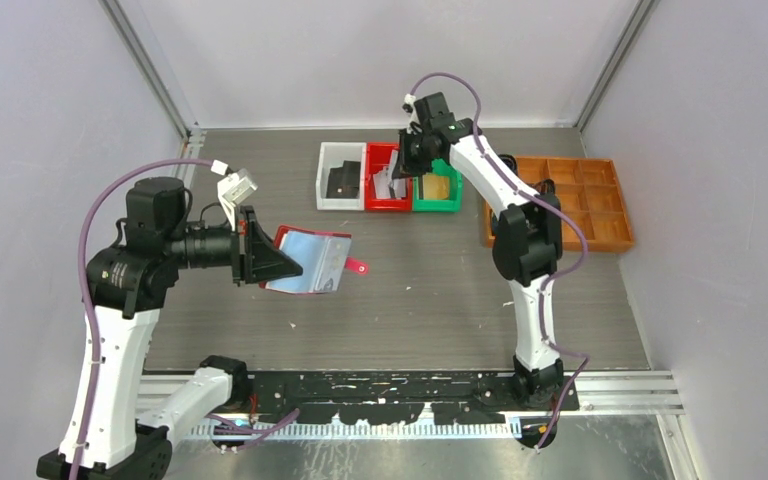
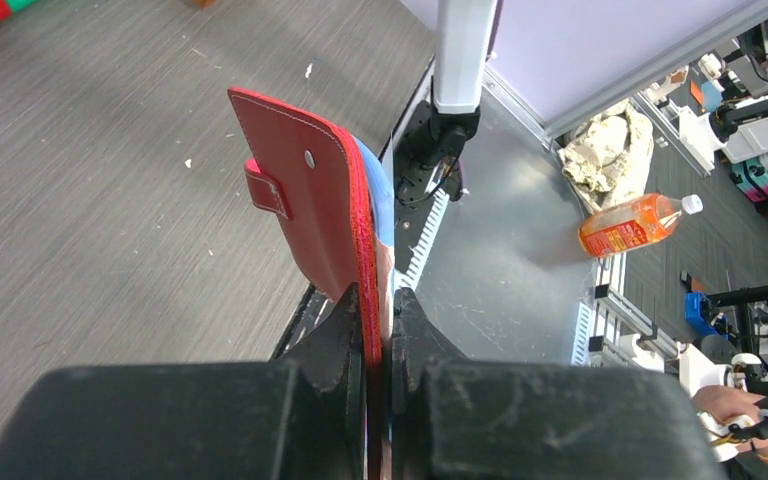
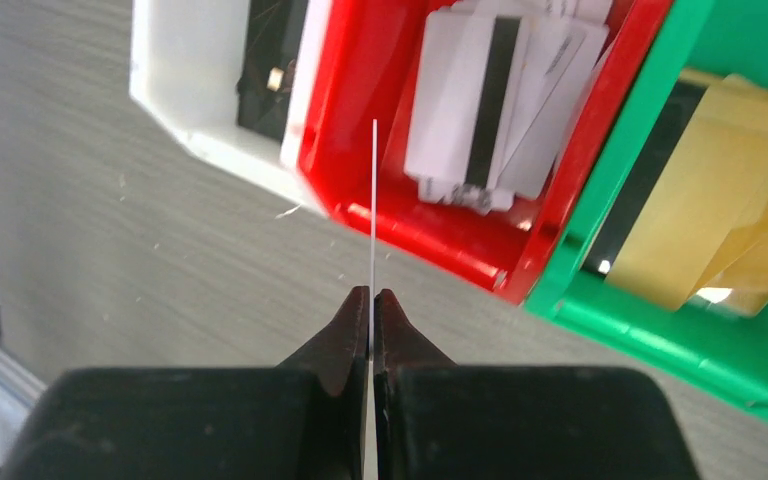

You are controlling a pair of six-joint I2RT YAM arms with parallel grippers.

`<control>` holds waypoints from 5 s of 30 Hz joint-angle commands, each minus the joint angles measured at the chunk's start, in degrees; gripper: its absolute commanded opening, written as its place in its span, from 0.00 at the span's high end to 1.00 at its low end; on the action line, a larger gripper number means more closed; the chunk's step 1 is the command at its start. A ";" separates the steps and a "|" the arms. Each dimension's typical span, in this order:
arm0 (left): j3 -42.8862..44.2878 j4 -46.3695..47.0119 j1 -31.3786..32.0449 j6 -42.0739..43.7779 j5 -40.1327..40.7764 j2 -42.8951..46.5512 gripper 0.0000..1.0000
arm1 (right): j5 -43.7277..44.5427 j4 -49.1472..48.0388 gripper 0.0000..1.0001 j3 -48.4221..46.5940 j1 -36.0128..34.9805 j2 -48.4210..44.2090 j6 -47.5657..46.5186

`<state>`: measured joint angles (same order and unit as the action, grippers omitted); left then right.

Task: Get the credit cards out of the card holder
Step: Place the credit card in the storage box, then remove the credit card from the card holder.

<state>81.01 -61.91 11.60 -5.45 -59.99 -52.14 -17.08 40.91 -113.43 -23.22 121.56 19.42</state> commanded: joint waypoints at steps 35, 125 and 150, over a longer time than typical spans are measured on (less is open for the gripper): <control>2.44 14.70 -0.23 -9.03 -1.28 1.19 1.00 | -15.12 -45.79 0.02 36.57 -4.80 -40.59 21.58; -16.15 -3.09 -0.26 22.45 -16.09 -0.23 0.50 | -25.22 16.67 0.99 4.77 -39.89 -26.54 -23.06; -21.16 44.63 -0.52 -26.59 -2.37 7.89 1.00 | -13.39 -83.16 0.61 61.27 -29.33 -54.66 38.51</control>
<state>60.05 -24.99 11.33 -25.17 -64.93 -43.75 -30.09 -29.54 -50.54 -52.27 66.11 50.19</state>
